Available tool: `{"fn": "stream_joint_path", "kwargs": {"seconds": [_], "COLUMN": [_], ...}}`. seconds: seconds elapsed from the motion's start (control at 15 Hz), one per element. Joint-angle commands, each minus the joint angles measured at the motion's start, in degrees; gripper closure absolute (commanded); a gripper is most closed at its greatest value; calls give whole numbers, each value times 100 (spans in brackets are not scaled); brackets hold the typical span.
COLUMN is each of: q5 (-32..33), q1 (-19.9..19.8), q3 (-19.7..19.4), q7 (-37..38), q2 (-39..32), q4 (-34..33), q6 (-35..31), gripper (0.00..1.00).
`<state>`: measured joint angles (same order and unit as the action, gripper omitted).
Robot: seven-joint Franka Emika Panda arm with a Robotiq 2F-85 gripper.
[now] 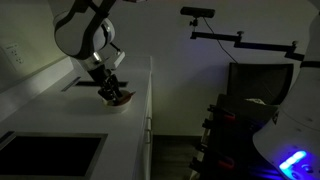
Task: Take the pen out of the bowl and put it on the counter
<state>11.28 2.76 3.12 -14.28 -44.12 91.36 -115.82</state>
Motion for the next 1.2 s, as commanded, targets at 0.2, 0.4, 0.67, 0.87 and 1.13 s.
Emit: {"fn": "stream_joint_path", "kwargs": {"seconds": [0.2,0.4,0.67,0.87,1.13], "q5": [141,202,169,135,149], "q1": [61,65,30,35,86], "q3": [-62,-78,-16,-1,-55], "q7": [-49,-41,-107,-39,194], "q2": [-345,-424,-384,-185,219], "q4": [-488,-559,-527,-398,-203], "q6": [348,404,357,398,635], "gripper": [77,97,96,96,96]}}
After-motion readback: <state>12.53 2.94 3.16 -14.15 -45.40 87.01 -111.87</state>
